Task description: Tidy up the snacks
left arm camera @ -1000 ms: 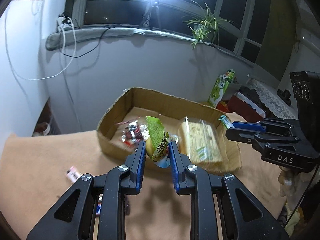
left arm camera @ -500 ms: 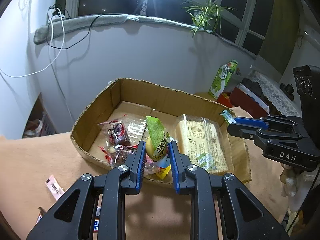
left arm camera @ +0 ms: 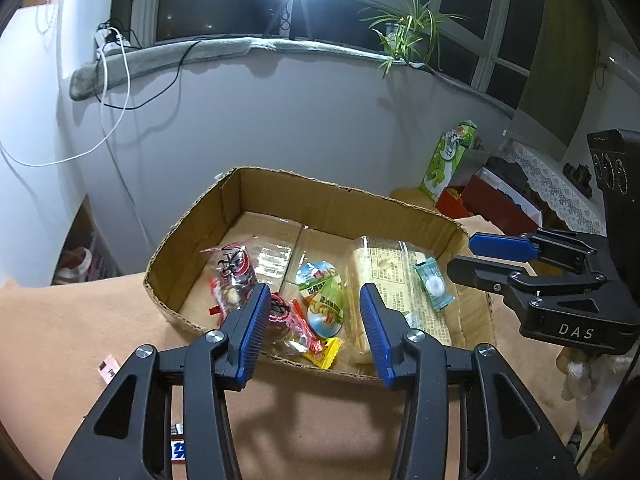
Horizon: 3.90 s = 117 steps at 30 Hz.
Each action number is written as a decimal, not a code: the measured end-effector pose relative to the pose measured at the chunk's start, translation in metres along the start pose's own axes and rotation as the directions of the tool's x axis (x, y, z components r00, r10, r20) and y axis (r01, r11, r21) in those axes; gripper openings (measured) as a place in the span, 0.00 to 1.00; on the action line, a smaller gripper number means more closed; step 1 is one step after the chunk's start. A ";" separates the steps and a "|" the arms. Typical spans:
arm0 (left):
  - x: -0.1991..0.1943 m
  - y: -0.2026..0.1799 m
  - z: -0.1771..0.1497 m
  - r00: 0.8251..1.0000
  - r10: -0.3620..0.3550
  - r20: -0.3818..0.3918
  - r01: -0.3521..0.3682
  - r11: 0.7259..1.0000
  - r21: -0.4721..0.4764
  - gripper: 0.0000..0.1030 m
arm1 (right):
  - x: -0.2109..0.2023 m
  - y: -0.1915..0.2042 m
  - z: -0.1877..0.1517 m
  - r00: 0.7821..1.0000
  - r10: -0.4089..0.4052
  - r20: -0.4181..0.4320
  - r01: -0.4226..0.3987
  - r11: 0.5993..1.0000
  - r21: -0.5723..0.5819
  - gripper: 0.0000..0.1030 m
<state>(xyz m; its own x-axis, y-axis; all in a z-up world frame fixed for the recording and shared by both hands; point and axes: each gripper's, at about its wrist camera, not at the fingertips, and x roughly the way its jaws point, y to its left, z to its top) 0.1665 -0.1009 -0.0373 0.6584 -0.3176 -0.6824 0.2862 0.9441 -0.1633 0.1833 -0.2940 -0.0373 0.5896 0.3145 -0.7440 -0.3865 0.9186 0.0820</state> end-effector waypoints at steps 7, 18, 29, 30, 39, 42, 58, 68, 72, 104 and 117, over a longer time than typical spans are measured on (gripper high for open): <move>-0.009 0.001 -0.001 1.000 0.000 0.011 0.000 1.000 -0.004 0.44 | -0.008 0.009 0.000 1.000 0.003 0.007 -0.003 1.000 -0.012 0.45; -0.045 0.012 -0.011 0.999 0.007 0.043 -0.006 1.000 -0.022 0.44 | -0.035 0.032 -0.005 0.999 0.037 0.033 -0.036 0.999 -0.036 0.45; -0.099 0.066 -0.040 0.994 0.080 0.068 -0.073 0.993 -0.094 0.44 | -0.041 0.086 -0.017 0.992 0.123 0.013 -0.121 0.987 -0.107 0.45; -0.102 0.071 -0.043 0.994 0.087 0.066 -0.080 0.992 -0.101 0.44 | -0.041 0.091 -0.018 0.992 0.129 0.010 -0.127 0.985 -0.114 0.45; -0.120 0.122 -0.077 0.989 0.144 0.029 -0.136 0.973 -0.184 0.44 | -0.022 0.144 -0.023 0.982 0.179 -0.052 -0.186 0.960 -0.211 0.45; -0.120 0.134 -0.087 0.988 0.157 0.007 -0.153 0.970 -0.190 0.44 | -0.011 0.162 -0.022 0.979 0.186 -0.079 -0.200 0.947 -0.250 0.45; -0.086 0.158 -0.111 0.988 0.128 -0.086 -0.141 0.976 -0.168 0.44 | 0.063 0.217 -0.024 0.959 0.173 -0.225 -0.247 0.898 -0.364 0.45; -0.072 0.160 -0.115 0.985 0.126 -0.115 -0.142 0.979 -0.146 0.44 | 0.088 0.234 -0.025 0.957 0.138 -0.256 -0.236 0.882 -0.408 0.45; -0.065 0.162 -0.113 0.984 0.127 -0.125 -0.144 0.979 -0.143 0.44 | 0.097 0.234 -0.021 0.958 0.129 -0.257 -0.228 0.885 -0.405 0.45; -0.075 0.170 -0.120 0.989 0.120 -0.088 -0.136 0.968 -0.210 0.27 | 0.084 0.230 -0.031 0.951 0.162 -0.265 -0.254 0.898 -0.360 0.36; -0.108 0.150 -0.100 0.995 0.105 0.001 -0.102 0.969 -0.224 0.27 | 0.024 0.193 -0.018 0.969 0.193 -0.152 -0.232 0.923 -0.307 0.30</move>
<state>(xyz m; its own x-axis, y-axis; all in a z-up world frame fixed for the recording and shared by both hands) 0.0689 0.0839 -0.0591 0.6856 -0.2173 -0.6948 0.0549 0.9671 -0.2482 0.1097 -0.1133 -0.0513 0.3890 0.4460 -0.8061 -0.7113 0.7015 0.0449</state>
